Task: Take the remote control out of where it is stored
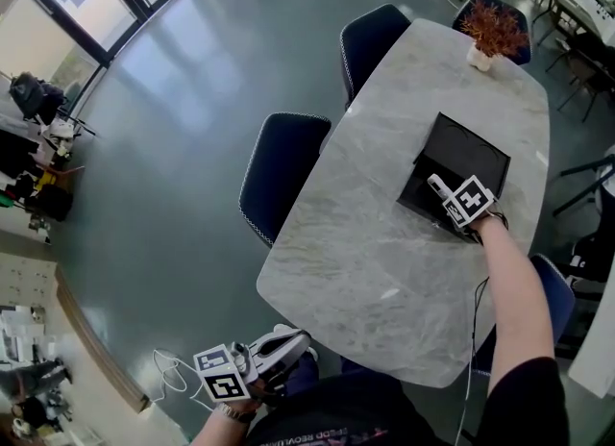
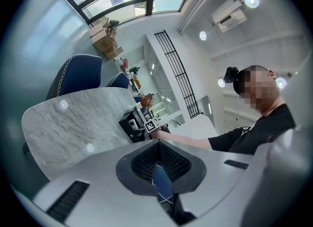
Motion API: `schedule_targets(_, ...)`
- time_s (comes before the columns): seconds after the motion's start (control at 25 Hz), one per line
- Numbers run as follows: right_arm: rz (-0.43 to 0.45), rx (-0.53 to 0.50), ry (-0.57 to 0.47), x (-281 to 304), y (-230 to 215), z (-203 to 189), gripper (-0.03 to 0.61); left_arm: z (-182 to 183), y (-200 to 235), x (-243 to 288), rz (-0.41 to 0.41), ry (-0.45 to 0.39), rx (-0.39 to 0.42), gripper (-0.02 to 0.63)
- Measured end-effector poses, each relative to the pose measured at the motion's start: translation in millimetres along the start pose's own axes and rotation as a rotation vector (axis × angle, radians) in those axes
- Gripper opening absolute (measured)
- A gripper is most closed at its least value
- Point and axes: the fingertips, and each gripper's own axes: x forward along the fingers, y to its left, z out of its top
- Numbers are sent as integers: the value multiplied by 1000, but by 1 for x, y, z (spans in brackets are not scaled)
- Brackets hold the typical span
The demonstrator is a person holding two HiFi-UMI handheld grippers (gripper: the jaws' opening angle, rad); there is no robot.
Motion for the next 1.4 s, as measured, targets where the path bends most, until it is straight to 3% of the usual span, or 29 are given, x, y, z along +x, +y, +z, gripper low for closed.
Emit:
schedule_targets(0.24,-7,60,-116,-34,4,8,114,2,0,3,-37,38,11,5)
schedule_targets(0.4,7,179,-265,-78,12,16,112,15,-4,6,-95,83,30,5)
schedule_targets(0.52,97,344,-420,-113,34,21,112,20,-8,4,-132,126,35,5)
schedule_targets(0.76,358,770,-855,-190,92,10,112,22,-20,4,-222,196,72,5)
schedule_targets(0.84,424,858,-949,-209,120,0,112,20,-27,1,-251,223,85,5)
schedule_targets(1.04,541,936,-1079,-247,207,-4,112,19,-34,-22,-300,272,93,5)
schedule_targets(1.28,606,995,-1152,-264,299,-12,112,12,-38,-51,-349,323,103,6)
schedule_targets(1.4,577,996,-1173,-272,334,-17,112,6,-39,-62,-369,349,103,6)
